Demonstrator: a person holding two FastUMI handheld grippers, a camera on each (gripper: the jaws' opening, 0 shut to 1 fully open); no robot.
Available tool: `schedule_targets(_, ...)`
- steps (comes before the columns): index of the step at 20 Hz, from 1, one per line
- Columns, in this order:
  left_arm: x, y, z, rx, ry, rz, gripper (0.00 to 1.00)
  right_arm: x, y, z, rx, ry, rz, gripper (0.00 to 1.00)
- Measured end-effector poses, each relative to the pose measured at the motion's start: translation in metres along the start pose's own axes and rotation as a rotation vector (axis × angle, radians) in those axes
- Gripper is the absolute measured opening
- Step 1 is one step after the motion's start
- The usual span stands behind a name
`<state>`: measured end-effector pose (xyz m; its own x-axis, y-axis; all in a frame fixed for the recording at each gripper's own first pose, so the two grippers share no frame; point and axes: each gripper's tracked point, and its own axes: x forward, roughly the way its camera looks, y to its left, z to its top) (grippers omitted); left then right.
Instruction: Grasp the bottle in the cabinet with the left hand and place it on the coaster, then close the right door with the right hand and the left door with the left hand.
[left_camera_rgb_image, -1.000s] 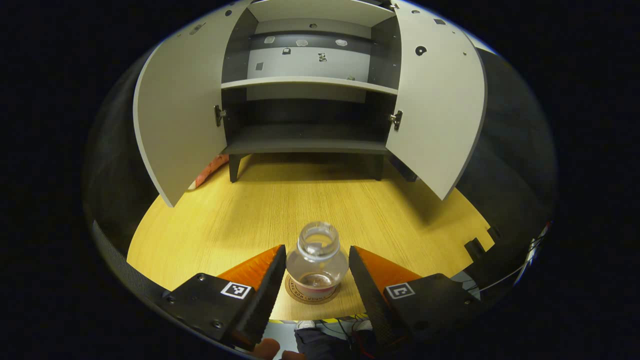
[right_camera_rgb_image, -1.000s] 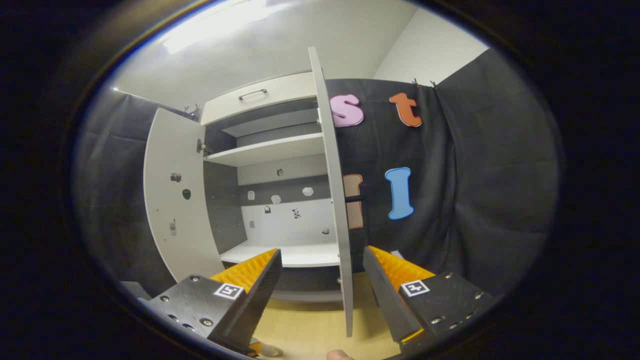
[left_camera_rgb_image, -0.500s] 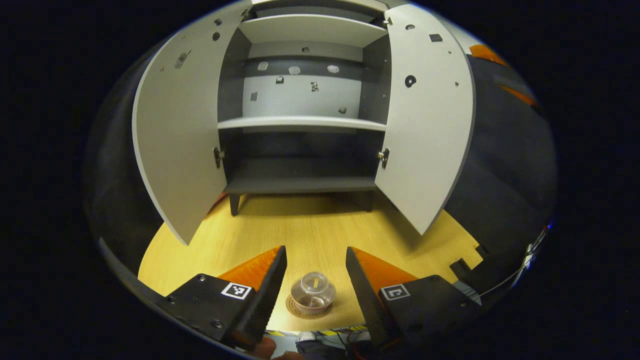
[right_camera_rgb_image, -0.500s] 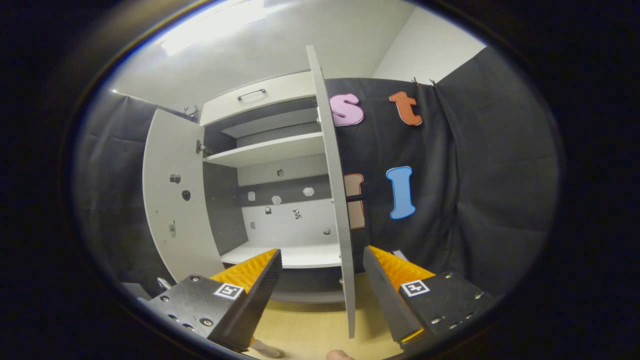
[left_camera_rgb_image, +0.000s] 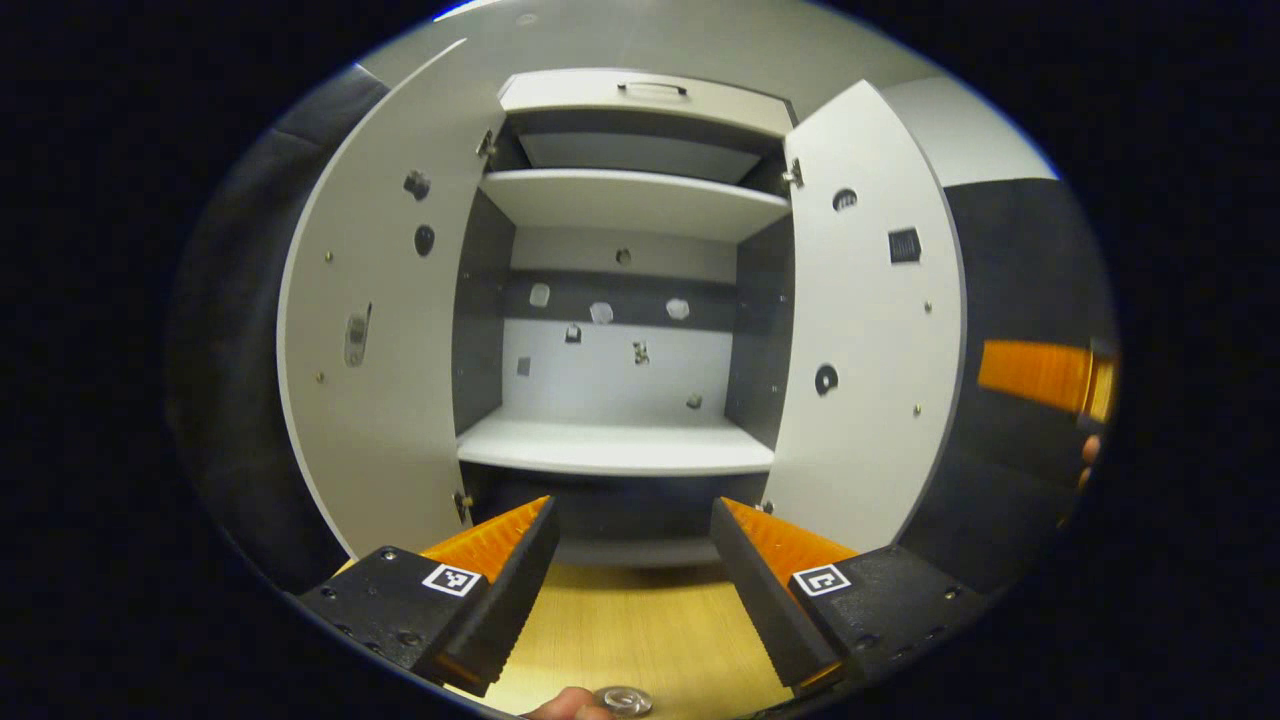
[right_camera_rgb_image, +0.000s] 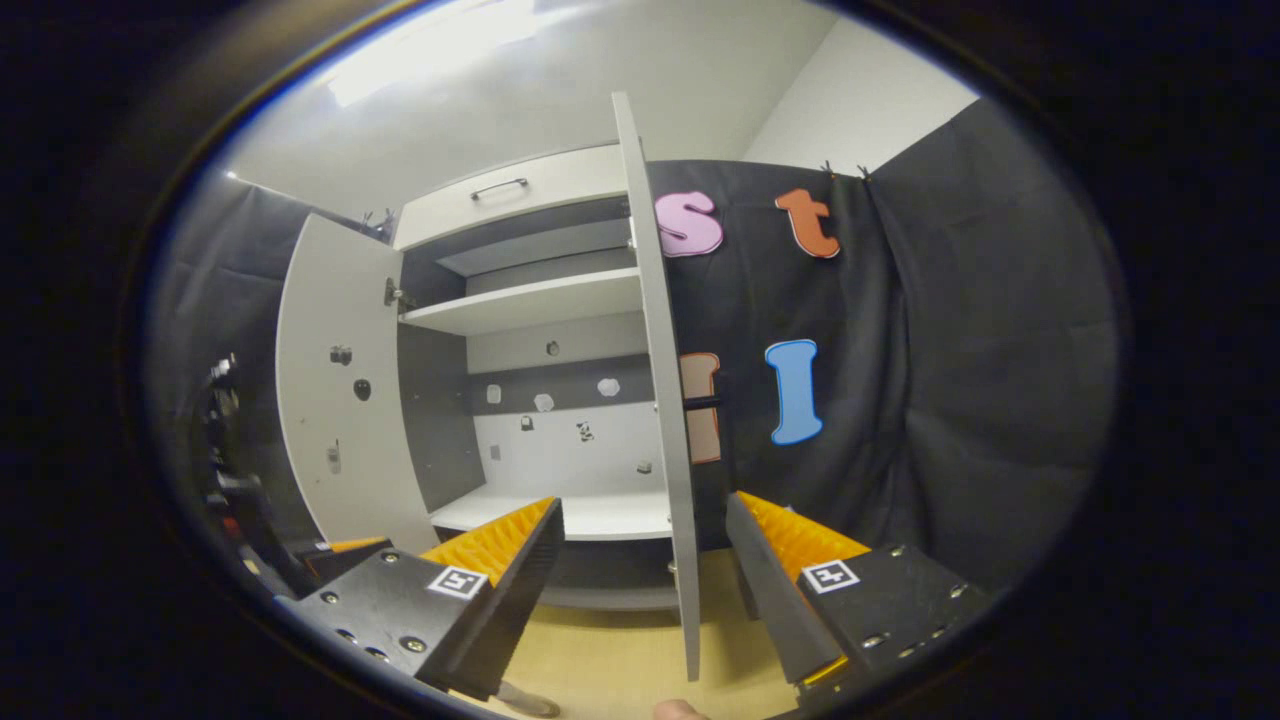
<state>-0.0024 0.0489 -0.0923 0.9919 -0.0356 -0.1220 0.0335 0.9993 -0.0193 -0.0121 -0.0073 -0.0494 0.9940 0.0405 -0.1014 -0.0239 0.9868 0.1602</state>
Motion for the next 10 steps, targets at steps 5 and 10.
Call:
schedule_targets(5,0.006,0.023,0.037,-0.04,-0.029,0.092,0.96,0.006,-0.005,0.005,-0.018,-0.014,-0.015,0.98)
schedule_targets(10,0.002,0.03,0.05,-0.029,-0.009,0.134,0.96,0.017,-0.026,0.022,-0.066,-0.062,-0.076,0.98)
